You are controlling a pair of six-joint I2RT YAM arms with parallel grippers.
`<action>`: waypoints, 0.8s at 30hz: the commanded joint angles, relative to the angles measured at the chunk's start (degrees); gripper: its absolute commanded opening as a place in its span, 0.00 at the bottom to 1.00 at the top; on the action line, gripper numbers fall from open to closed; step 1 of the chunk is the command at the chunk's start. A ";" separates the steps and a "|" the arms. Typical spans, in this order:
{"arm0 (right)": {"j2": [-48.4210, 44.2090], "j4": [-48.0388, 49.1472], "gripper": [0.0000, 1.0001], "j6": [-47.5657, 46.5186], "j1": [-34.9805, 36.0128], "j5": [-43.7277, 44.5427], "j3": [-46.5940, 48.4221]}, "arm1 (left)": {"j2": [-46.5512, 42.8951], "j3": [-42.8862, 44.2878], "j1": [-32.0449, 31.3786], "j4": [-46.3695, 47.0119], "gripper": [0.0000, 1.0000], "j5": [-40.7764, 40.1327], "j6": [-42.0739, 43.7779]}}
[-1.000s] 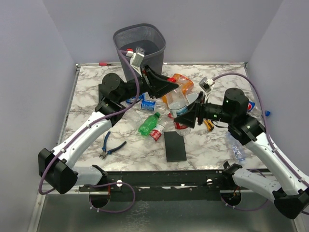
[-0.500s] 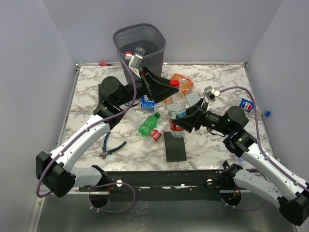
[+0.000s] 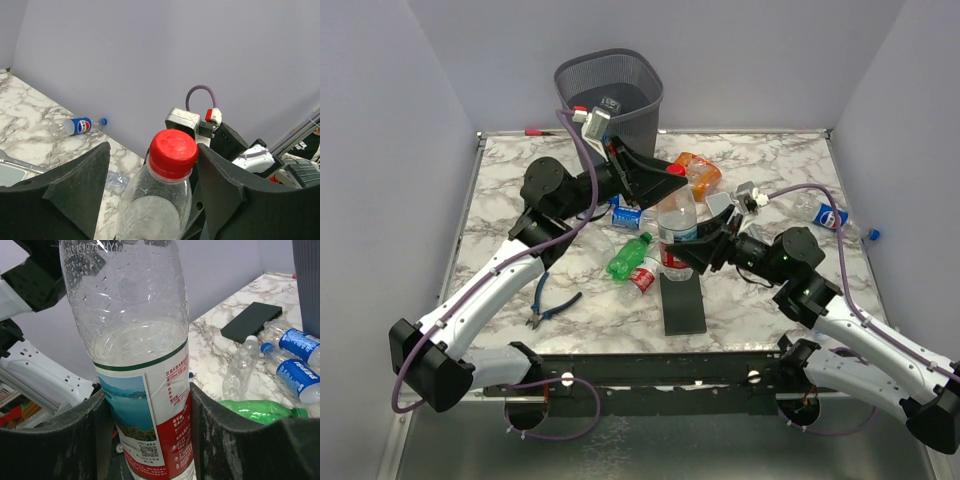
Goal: Put the plastic bottles in the bin
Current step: Pick up the plastic bottle at the center of the board.
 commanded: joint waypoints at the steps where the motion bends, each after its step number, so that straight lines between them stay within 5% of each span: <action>1: 0.45 0.41 0.38 -2.70 0.67 2.65 1.05 | 0.29 2.41 -0.69 -1.70 0.68 -0.20 2.00; 5: 0.26 -1.29 0.37 -3.48 0.68 2.95 1.65 | 0.51 2.42 -1.30 -2.40 0.61 1.22 2.59; 12: 0.11 -3.57 0.39 -4.11 0.72 1.53 2.32 | 0.78 2.46 -2.72 -3.02 0.20 0.42 4.31; 13: 0.11 -4.47 0.43 -4.06 0.71 1.27 2.62 | 0.77 2.56 -2.81 -3.05 0.13 -0.06 4.78; 15: 0.11 -7.71 0.71 -4.12 0.68 0.49 4.52 | 0.01 2.42 -2.88 -3.12 0.00 -2.30 6.35; 17: -0.33 -12.98 0.97 -3.83 0.66 1.17 6.90 | -1.18 2.04 -2.92 -3.24 0.00 -6.20 8.67; 24: -7.96 -33.12 1.00 -3.49 0.74 4.61 17.04 | -1.71 6.68 -2.34 -4.71 0.00 -23.09 18.67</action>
